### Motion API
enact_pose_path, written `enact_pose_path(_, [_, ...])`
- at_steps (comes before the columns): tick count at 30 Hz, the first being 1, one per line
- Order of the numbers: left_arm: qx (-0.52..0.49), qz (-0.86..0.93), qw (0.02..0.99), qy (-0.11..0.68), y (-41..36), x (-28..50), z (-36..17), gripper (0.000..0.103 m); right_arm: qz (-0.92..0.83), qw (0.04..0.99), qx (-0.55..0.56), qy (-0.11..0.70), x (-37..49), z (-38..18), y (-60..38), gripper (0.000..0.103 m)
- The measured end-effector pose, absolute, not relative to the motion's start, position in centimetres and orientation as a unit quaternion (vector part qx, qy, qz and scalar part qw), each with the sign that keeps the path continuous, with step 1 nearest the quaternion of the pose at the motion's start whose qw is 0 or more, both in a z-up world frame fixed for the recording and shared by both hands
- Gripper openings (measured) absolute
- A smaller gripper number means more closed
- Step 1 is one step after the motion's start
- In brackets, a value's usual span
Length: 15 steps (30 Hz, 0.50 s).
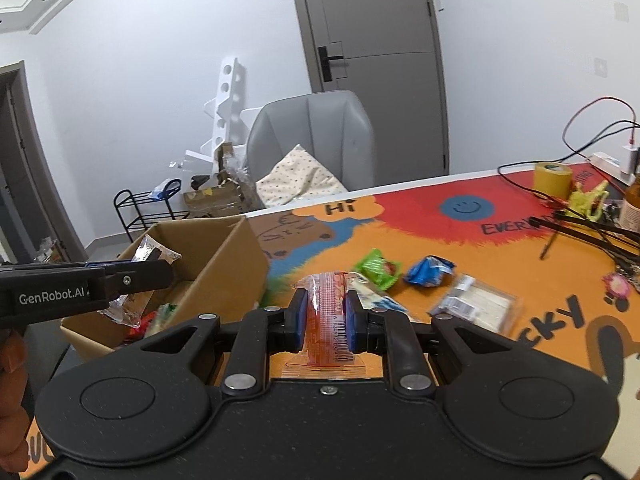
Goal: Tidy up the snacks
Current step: 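Carry the clear stick packet and orange packet over the box with both grippers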
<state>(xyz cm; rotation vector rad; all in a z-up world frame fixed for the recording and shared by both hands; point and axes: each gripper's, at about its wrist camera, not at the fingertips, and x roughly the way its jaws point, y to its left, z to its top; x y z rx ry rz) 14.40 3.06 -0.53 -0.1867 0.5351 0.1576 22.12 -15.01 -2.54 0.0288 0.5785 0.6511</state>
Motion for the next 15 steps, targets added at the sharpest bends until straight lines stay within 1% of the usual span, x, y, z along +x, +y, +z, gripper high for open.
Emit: enact_pose_path(15, [-0.122, 0.116, 0.949, 0.265, 9.2, 13.5, -1.1, 0.018, 0.350, 0.897, -0.006, 0.270, 21.4, -1.2, -9.1, 0.018])
